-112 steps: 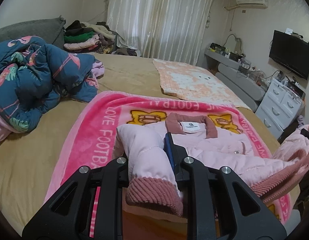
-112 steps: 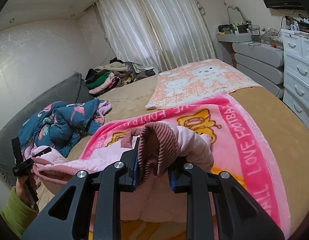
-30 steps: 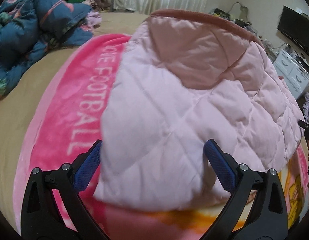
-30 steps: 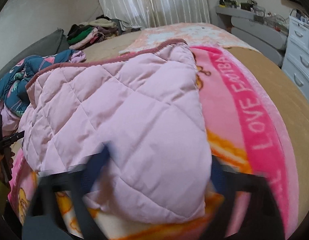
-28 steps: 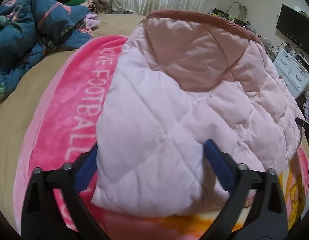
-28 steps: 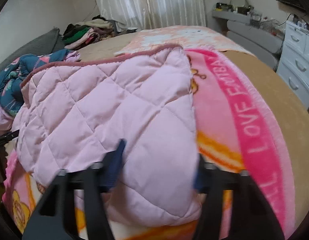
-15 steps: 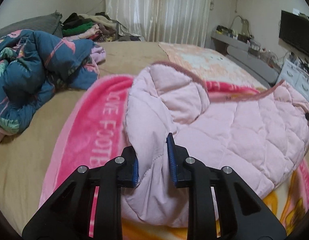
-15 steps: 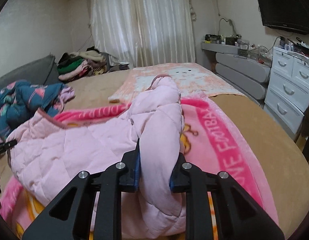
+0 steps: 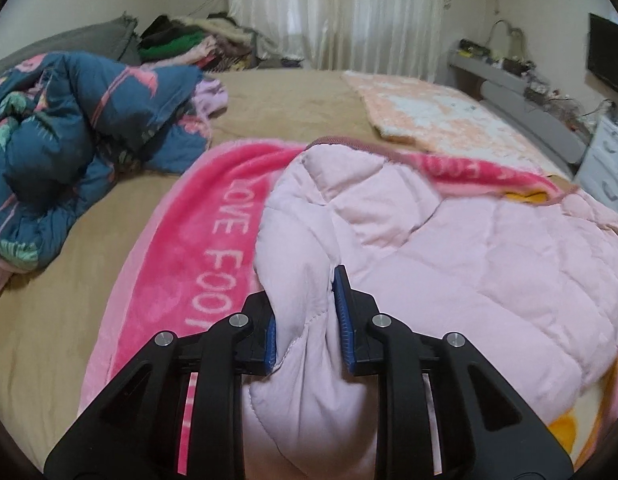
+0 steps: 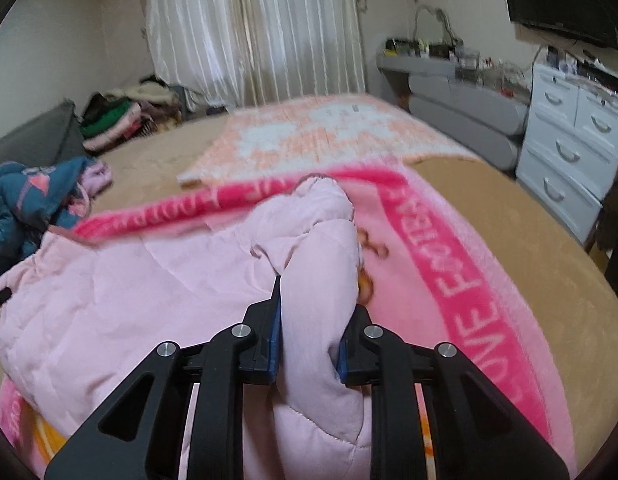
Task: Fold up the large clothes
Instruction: 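Fold the held edge over the jacket and open both tools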
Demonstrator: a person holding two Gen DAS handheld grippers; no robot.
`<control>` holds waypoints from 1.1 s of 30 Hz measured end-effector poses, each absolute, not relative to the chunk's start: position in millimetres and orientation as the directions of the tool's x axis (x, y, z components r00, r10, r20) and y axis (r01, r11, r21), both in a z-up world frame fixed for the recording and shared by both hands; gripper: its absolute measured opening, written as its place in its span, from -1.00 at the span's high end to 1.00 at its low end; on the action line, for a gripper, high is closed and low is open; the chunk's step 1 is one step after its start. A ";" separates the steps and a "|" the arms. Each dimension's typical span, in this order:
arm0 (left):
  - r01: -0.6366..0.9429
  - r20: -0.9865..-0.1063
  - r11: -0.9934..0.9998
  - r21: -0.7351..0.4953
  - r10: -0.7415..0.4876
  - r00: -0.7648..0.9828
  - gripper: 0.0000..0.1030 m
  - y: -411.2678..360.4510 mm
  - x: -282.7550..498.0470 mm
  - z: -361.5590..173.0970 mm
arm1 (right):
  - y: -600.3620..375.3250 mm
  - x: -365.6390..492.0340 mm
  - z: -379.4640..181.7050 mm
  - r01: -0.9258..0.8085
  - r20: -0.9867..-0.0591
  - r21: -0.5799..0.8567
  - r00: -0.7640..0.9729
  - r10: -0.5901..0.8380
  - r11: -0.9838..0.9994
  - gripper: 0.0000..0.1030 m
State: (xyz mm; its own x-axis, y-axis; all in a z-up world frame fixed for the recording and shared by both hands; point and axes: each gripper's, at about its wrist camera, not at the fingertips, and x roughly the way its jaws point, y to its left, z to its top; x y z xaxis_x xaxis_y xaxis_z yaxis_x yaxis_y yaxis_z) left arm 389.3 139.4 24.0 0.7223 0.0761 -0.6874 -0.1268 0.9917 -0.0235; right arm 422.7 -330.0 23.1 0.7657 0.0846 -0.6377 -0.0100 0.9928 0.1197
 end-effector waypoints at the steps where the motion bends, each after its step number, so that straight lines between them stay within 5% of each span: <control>1: -0.135 -0.699 0.990 -0.030 0.075 0.712 0.68 141.5 392.0 17.9 | -331.7 425.3 14.2 -0.002 -0.658 0.126 0.748 0.085 0.992 0.62; 14: -0.188 -0.769 0.982 -0.028 0.099 0.631 0.61 147.9 406.0 -23.2 | -341.1 434.0 -40.5 0.057 -0.764 0.195 0.634 0.115 0.979 0.34; 16: -0.198 -0.763 0.980 -0.022 0.111 0.636 0.56 148.5 398.6 -16.3 | -345.7 427.8 -33.9 0.075 -0.767 0.197 0.633 0.106 0.978 -0.09; 20: -0.218 -0.759 0.976 -0.022 0.126 0.639 -0.14 153.3 383.4 -2.0 | -356.4 401.1 -12.8 0.076 -0.729 0.218 0.676 0.111 0.973 -0.50; 22: -0.214 -0.754 0.976 -0.034 0.115 0.647 -0.31 154.2 374.6 7.0 | -361.3 386.6 -3.3 0.073 -0.699 0.256 0.702 0.132 0.964 -0.75; 24: -0.215 -0.748 0.975 -0.050 0.106 0.656 -0.68 154.4 362.9 18.3 | -365.3 370.3 9.3 0.052 -0.667 0.307 0.724 0.176 0.950 -0.81; 26: -0.208 -0.737 0.976 -0.063 0.095 0.669 -0.82 152.2 349.7 30.9 | -366.3 354.8 22.7 0.034 -0.641 0.331 0.741 0.199 0.943 -0.87; 33: -0.181 -0.713 0.982 -0.054 0.089 0.695 -0.82 138.9 314.7 62.1 | -357.7 313.8 65.7 -0.046 -0.570 0.322 0.788 0.233 0.946 -0.92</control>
State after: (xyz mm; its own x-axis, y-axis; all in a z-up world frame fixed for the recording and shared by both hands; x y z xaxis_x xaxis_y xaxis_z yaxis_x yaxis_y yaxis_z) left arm 314.7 138.9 62.1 0.6952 0.0887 -0.7133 -0.1808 0.9820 -0.0540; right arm 313.8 -357.7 65.7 0.7877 0.2329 -0.5704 -0.0465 0.9456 0.3219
